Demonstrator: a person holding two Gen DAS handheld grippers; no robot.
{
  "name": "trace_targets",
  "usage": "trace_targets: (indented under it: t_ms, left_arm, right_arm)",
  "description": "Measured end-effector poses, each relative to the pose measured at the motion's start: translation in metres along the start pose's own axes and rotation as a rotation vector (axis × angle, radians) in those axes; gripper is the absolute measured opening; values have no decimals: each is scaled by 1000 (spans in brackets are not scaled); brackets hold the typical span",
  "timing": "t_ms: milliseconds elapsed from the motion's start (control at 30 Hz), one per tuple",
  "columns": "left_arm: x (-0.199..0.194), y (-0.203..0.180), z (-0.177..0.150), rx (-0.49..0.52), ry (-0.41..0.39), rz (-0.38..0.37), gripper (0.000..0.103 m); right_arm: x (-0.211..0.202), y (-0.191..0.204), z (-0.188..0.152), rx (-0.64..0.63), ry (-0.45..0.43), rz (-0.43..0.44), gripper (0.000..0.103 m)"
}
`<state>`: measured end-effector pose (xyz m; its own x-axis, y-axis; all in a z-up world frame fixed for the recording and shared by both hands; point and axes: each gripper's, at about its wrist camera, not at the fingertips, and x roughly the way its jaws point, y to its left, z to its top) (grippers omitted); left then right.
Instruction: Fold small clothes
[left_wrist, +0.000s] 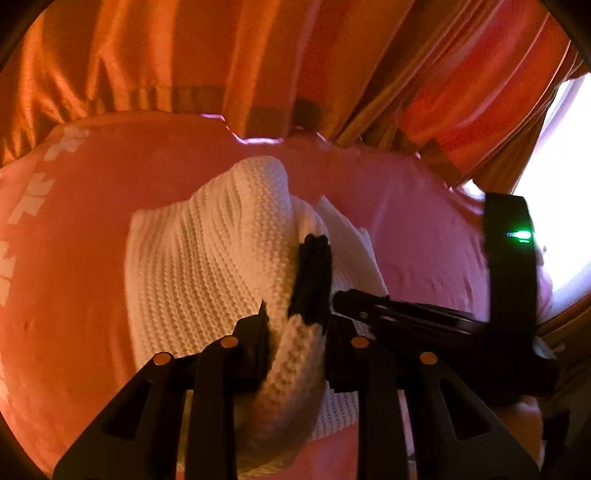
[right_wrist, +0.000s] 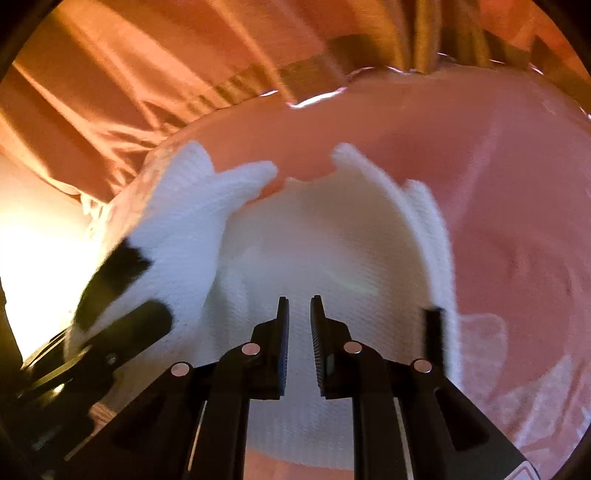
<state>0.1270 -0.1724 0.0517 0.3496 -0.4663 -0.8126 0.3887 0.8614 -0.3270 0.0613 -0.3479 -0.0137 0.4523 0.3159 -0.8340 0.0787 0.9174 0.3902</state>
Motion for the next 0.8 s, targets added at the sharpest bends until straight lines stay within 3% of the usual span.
trace_targets:
  t_ms: [233, 367, 467, 633, 800]
  left_arm:
    - [48, -25, -9, 44, 63, 72, 24]
    - [59, -36, -14, 88, 55, 103, 30]
    - [56, -42, -18, 89, 44, 63, 54]
    - [15, -45, -28, 118, -12, -1, 67]
    - [-63, -9, -33, 104, -122, -94, 87]
  right_arm:
    - [-14, -30, -6, 17, -18, -44, 15]
    - [-22, -48, -4, 42, -25, -53, 15]
    - [-26, -55, -3, 52, -27, -49, 16]
    - [-41, -57, -1, 73, -69, 3, 36]
    - [-52, -46, 2, 66, -100, 89, 60]
